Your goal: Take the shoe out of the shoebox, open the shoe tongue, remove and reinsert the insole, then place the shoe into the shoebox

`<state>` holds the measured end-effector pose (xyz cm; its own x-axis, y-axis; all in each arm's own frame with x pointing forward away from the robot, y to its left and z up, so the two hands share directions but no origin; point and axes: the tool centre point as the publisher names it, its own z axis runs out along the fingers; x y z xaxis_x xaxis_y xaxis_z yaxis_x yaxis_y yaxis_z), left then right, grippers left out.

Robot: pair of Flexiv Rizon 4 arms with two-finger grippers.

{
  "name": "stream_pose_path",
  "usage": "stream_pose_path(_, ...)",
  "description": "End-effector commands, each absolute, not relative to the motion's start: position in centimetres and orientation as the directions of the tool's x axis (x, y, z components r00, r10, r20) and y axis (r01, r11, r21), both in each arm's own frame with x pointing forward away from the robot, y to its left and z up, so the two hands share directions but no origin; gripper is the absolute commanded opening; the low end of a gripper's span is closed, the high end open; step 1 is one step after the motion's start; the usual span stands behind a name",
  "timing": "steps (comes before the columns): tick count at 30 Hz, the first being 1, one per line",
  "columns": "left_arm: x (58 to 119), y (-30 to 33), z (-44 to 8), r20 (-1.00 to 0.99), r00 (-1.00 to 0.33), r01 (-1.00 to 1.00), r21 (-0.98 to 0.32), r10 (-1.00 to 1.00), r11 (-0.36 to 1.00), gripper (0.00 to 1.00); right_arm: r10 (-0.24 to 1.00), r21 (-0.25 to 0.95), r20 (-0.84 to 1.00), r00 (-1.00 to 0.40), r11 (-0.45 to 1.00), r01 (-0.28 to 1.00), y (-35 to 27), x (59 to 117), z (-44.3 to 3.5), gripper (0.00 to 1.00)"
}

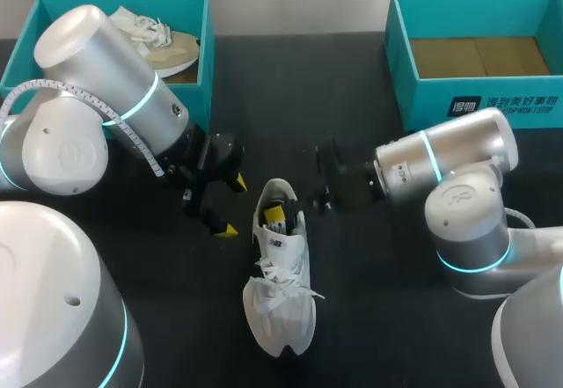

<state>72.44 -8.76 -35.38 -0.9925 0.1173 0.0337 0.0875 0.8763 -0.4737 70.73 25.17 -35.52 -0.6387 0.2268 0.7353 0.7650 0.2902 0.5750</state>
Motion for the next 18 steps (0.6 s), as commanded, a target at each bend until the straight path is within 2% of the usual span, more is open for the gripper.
stream_pose_path(1, 72.5, -8.8, -35.5, 0.033, -0.992, 0.088, -0.474, 0.118, 0.876, 1.00, 0.230, 0.570, 0.740, -0.631, 0.282, 0.772, 25.3, 69.9, -36.4, 0.00)
stream_pose_path(6, 72.5, -8.8, -35.5, 0.033, -0.992, 0.088, -0.474, 0.118, 0.876, 1.00, 0.238, 0.583, 0.723, -0.649, 0.295, 0.758, 25.3, 70.1, -35.3, 0.01)
stream_pose_path(9, 72.5, -8.8, -35.5, 0.033, -0.992, 0.088, -0.474, 0.118, 0.876, 1.00, 0.243, 0.590, 0.705, -0.666, 0.321, 0.741, 25.5, 70.5, -34.6, 0.48)
stream_pose_path(13, 72.5, -8.8, -35.5, 0.033, -0.992, 0.088, -0.474, 0.118, 0.876, 1.00, 0.248, 0.600, 0.681, -0.689, 0.350, 0.719, 25.5, 71.1, -33.7, 0.80)
stream_pose_path(18, 72.5, -8.8, -35.5, 0.033, -0.992, 0.088, -0.474, 0.118, 0.876, 1.00, 0.255, 0.602, 0.661, -0.706, 0.380, 0.702, 25.6, 71.5, -33.1, 0.85)
